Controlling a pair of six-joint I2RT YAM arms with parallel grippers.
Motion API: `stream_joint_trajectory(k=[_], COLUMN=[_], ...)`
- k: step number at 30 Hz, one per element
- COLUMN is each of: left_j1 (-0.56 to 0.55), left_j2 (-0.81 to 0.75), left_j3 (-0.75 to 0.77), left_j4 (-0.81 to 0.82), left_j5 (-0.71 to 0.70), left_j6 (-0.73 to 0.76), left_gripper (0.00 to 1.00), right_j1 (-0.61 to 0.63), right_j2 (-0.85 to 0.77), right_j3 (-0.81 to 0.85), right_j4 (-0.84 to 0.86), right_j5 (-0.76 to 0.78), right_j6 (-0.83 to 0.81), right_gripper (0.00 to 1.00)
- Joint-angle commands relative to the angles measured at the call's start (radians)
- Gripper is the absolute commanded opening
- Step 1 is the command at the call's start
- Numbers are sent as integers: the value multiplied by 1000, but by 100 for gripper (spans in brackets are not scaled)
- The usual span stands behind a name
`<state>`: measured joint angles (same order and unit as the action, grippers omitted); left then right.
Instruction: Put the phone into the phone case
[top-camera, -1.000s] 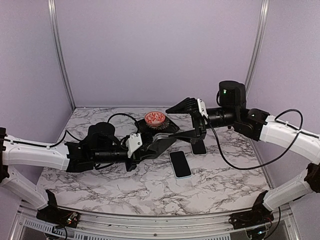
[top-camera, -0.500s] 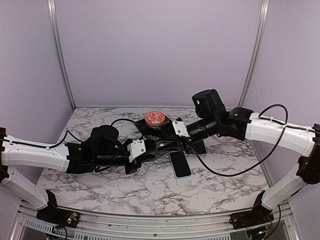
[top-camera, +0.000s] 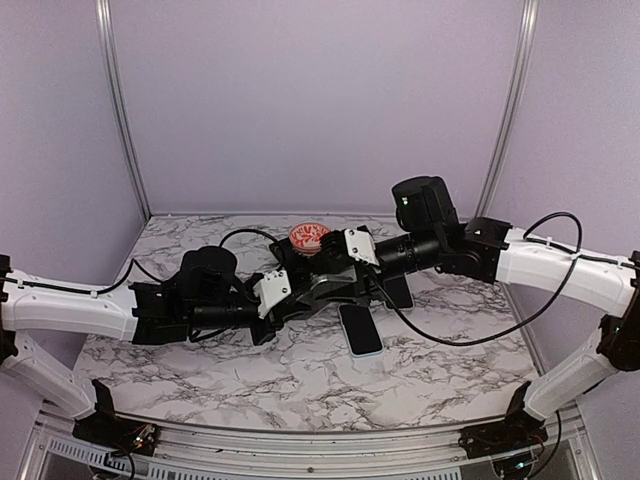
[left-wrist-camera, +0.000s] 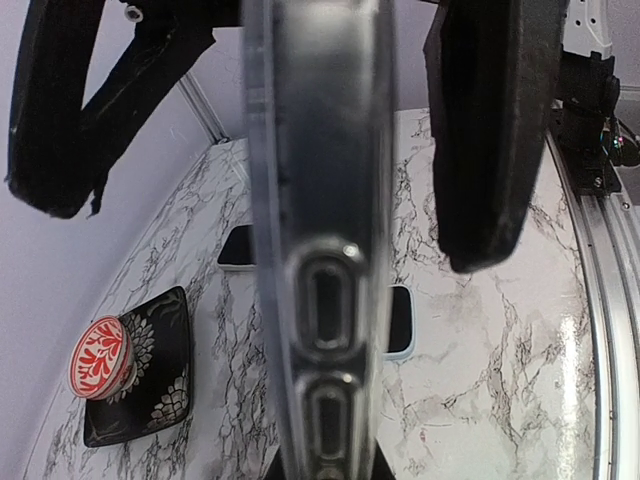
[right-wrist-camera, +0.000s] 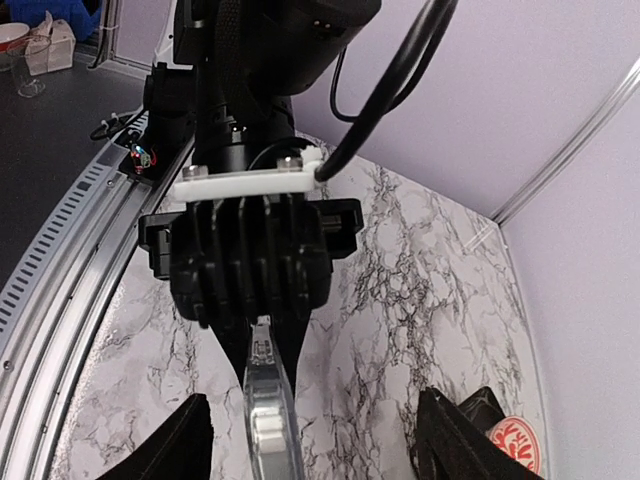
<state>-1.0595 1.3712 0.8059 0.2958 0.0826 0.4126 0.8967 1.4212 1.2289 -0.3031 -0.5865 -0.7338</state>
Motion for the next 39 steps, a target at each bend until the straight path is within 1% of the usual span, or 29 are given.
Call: stream_joint_trajectory(k=[1,4,5,7,8,10,12,13,17,19,20,22,24,25,26,28,29,30,31,34,35,36,37,38,39], left_j1=[1,2,2,3,3,3,3,3,3,3,3,3,4,4,4,6,7,7,9,19,23,29,33,37,41], left_j2=[-72,-84,-86,-91,-91,-83,-78,-76,-78,-78,-76,-71,-66,-63,-57,-51,-49,-49,-49,-55,-60,-65,-74,-83,-91], left_j3=[73,66,58,31,22,22,24,24,24,24,23,20,16,13,12,13,12,12,11,1,-5,-13,-24,-40,-50], left_j4=[59,112,139,207,231,246,248,248,254,274,291,323,357,374,386,401,406,408,408,408,407,405,401,392,378], left_j5=[45,166,197,236,249,263,262,262,255,243,238,232,238,243,249,257,261,265,270,272,261,235,191,129,62], left_j6=[-147,-221,-241,-271,-279,-286,-290,-292,-313,-336,-348,-375,-401,-404,-429,-449,-451,-453,-454,-466,-472,-479,-485,-491,-493], left_gripper=[0,0,0,0,0,0,0,0,0,0,0,0,0,0,0,0,0,0,0,0,4,28,50,69,82], right_j1=[-53,-114,-123,-122,-122,-122,-122,-121,-120,-120,-119,-116,-113,-112,-110,-106,-105,-104,-104,-106,-114,-124,-138,-152,-169], right_j2=[-98,-152,-160,-161,-156,-145,-138,-137,-137,-123,-111,-85,-68,-62,-60,-59,-59,-59,-62,-71,-71,-68,-61,-54,-46], right_j3=[-85,-193,-229,-258,-261,-256,-247,-246,-255,-259,-261,-251,-241,-246,-254,-276,-279,-281,-281,-278,-269,-257,-242,-227,-213], right_j4=[191,398,463,555,570,592,590,593,612,645,666,690,699,721,749,796,805,808,812,803,783,752,716,683,651], right_j5=[-13,-201,-231,-259,-273,-305,-337,-347,-348,-330,-331,-341,-338,-338,-347,-357,-359,-360,-359,-348,-333,-316,-298,-285,-271], right_j6=[154,292,331,390,413,441,449,455,479,529,562,626,667,690,710,727,728,728,748,773,783,795,807,820,839], right_gripper=[71,73,71,65,58,36,3,0,0,35,41,43,43,40,35,21,10,2,0,0,0,0,0,0,0])
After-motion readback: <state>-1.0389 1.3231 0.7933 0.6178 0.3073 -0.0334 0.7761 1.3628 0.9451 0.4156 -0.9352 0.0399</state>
